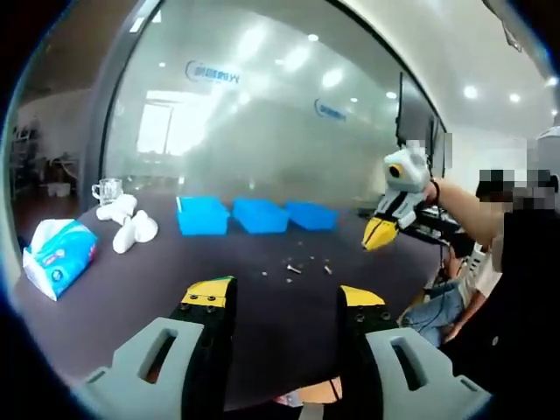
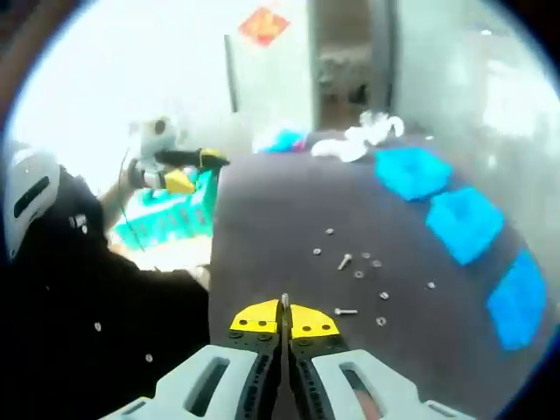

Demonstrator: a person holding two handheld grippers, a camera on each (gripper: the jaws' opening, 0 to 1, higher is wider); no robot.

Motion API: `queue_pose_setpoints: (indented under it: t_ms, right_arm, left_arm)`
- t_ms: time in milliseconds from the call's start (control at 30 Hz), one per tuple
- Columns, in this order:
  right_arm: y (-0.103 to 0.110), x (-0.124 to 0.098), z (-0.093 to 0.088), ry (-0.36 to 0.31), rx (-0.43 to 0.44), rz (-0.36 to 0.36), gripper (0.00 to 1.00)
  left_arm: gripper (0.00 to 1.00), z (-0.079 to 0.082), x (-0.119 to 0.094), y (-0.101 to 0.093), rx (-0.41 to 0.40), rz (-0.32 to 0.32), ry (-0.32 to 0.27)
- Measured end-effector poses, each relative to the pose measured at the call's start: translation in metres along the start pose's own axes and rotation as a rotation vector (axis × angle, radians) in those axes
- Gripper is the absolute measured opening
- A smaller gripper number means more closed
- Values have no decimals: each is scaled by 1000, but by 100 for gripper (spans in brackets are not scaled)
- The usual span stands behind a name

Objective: Sort the screws, nuts, and washers into the corresponding bins

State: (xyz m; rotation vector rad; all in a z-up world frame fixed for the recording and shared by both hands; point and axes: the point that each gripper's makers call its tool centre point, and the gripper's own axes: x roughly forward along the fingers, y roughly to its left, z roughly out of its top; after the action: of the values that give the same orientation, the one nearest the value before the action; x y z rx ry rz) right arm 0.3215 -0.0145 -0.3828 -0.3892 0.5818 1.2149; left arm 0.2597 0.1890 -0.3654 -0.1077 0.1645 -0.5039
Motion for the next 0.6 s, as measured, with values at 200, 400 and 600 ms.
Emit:
queue_pose_setpoints:
  t_ms: [200, 400, 600]
  right_arm:
    - [-14, -47, -11, -179, 62, -210, 0]
    - [-32, -99, -12, -401, 182, -429, 0]
    - [-51, -152, -22, -569, 220, -710, 0]
  left_arm:
    - [41, 5, 2, 0, 6, 0, -5]
    - [41, 10, 4, -2, 17, -6, -10]
    - [41, 12, 5, -3, 19, -5, -16]
